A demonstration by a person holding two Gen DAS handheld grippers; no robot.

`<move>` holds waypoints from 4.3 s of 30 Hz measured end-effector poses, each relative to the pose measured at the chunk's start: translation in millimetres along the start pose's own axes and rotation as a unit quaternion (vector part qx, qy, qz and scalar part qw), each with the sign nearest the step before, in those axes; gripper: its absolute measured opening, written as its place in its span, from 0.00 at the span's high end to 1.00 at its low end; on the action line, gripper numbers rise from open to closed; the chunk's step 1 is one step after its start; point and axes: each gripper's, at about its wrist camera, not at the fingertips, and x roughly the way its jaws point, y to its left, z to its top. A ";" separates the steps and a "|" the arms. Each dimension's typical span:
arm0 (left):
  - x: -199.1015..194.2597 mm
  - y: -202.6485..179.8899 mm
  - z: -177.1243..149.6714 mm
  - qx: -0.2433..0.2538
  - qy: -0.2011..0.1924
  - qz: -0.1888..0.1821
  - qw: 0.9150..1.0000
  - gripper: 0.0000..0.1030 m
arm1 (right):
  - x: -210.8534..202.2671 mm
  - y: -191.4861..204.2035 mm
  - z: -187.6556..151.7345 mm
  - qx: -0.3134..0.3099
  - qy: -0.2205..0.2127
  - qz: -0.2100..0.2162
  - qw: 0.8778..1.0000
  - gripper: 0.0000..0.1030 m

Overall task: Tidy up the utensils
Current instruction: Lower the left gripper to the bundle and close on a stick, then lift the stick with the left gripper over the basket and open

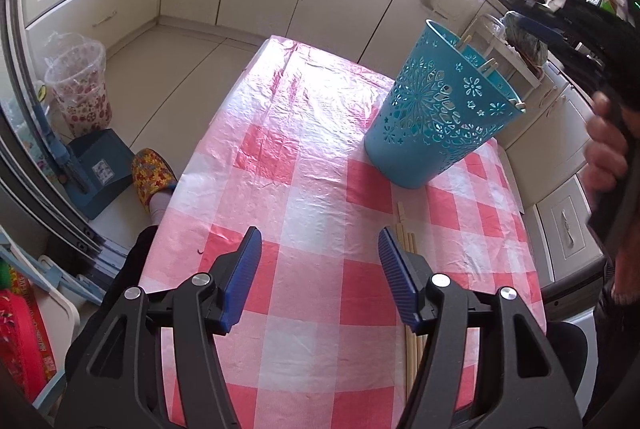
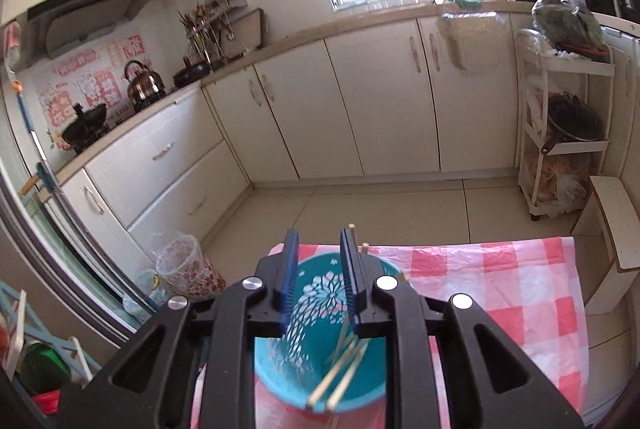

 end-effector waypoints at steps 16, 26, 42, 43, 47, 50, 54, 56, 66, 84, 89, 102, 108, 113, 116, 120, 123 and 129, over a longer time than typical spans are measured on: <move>-12.9 -4.3 -25.5 0.019 0.011 0.016 1.000 0.41 | 17.2 -1.5 -201.9 -0.012 0.184 -0.027 0.982 0.85; -4.5 -7.2 -30.3 0.024 0.024 0.011 0.999 0.41 | 29.7 5.6 -223.7 -0.052 0.198 -0.041 0.978 0.86; 66.5 -61.3 -27.6 0.075 0.084 0.027 0.993 0.41 | 16.4 -47.4 -211.4 -0.049 0.201 -0.059 0.977 0.92; 71.1 -64.1 -27.3 0.078 0.086 0.032 0.993 0.41 | 16.5 -46.7 -211.5 -0.050 0.200 -0.060 0.977 0.92; 81.7 -75.1 -26.3 0.097 0.087 0.051 0.990 0.41 | 16.9 -49.2 -210.9 -0.042 0.198 -0.050 0.978 0.91; 85.3 -79.9 -24.8 0.105 0.086 0.063 0.989 0.41 | 16.7 -52.4 -209.6 -0.032 0.198 -0.043 0.979 0.91; 88.5 -86.0 -23.8 0.119 0.084 0.082 0.986 0.41 | 15.3 -53.7 -208.8 -0.029 0.198 -0.041 0.979 0.91; 89.8 -89.8 -24.8 0.132 0.081 0.094 0.984 0.41 | 15.4 -53.9 -209.0 -0.027 0.199 -0.041 0.979 0.91; 95.0 -95.6 -25.6 0.152 0.083 0.124 0.977 0.41 | 13.0 -56.7 -208.7 -0.020 0.198 -0.038 0.979 0.91; 94.0 -108.7 -31.1 0.184 0.102 0.090 0.973 0.94 | 15.5 -51.1 -208.1 -0.042 0.200 -0.042 0.978 0.91; 93.1 -116.1 -36.1 0.209 0.093 0.110 0.967 0.95 | 15.8 -49.3 -208.8 -0.050 0.199 -0.043 0.978 0.91; 59.0 -127.8 -35.6 0.243 0.047 0.126 0.961 0.95 | 14.7 -48.1 -209.5 -0.054 0.196 -0.047 0.978 0.91; 33.4 -134.7 -30.3 0.249 0.026 0.110 0.962 0.95 | 15.2 -47.5 -209.8 -0.052 0.195 -0.046 0.978 0.91; -6.4 -126.8 -3.7 0.204 0.000 0.045 0.978 0.95 | 14.7 -47.5 -209.9 -0.053 0.195 -0.048 0.978 0.91; -36.6 -123.1 22.5 0.173 -0.036 0.010 0.984 0.95 | 15.0 -47.7 -209.8 -0.053 0.195 -0.048 0.978 0.91; -75.7 -123.1 60.8 0.146 -0.098 -0.028 0.984 0.96 | 14.9 -47.4 -209.7 -0.055 0.194 -0.051 0.978 0.91; -90.0 -128.2 85.0 0.132 -0.136 -0.041 0.981 0.96 | 14.9 -46.4 -209.7 -0.056 0.194 -0.052 0.978 0.91; -89.7 -152.5 120.5 0.138 -0.173 -0.048 0.974 0.96 | 15.3 -47.0 -209.8 -0.052 0.195 -0.049 0.978 0.91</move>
